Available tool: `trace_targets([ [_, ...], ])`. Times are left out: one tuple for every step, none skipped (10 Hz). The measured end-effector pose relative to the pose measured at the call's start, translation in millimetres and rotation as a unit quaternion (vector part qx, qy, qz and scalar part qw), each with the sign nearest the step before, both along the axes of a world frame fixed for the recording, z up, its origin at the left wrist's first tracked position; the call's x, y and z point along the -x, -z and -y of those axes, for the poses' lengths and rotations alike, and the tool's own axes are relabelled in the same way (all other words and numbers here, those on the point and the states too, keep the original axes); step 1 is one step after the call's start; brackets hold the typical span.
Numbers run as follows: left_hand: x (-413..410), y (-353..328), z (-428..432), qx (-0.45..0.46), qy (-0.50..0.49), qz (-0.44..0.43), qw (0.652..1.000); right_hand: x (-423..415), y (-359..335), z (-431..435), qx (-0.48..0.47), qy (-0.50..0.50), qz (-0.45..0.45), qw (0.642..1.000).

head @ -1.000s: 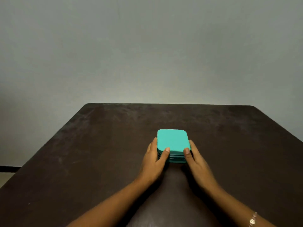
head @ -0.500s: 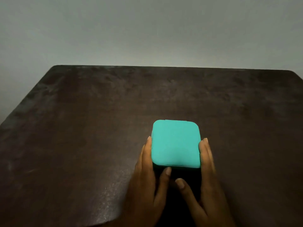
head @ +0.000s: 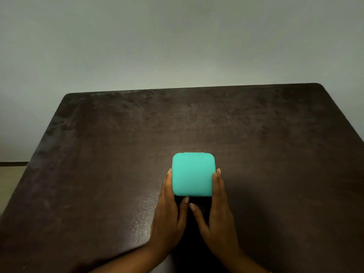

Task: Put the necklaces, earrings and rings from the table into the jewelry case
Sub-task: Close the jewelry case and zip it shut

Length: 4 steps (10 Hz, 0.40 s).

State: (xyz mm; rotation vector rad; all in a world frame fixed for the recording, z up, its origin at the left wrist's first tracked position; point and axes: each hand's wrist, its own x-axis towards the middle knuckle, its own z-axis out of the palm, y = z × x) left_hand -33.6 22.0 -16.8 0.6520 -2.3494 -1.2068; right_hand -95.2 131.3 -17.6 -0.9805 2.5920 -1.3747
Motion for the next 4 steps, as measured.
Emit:
trace_targets([
  [-1, -2, -1, 0.002, 0.003, 0.002, 1.0, 0, -1, 1, -0.013, 0.015, -0.008, 1.0],
  [-2, -10, -4, -0.011, -0.003, 0.033, 0.999, 0, 1, 0, -0.028, 0.017, -0.01, 0.999],
  [-1, -19, -4, -0.021, 0.012, 0.067, 0.997, -2, -5, 5, -0.049, 0.036, 0.006, 0.998],
  [-1, -30, 5, -0.009, 0.033, 0.139, 0.99, -1, -13, 1, -0.119, 0.051, 0.004, 0.992],
])
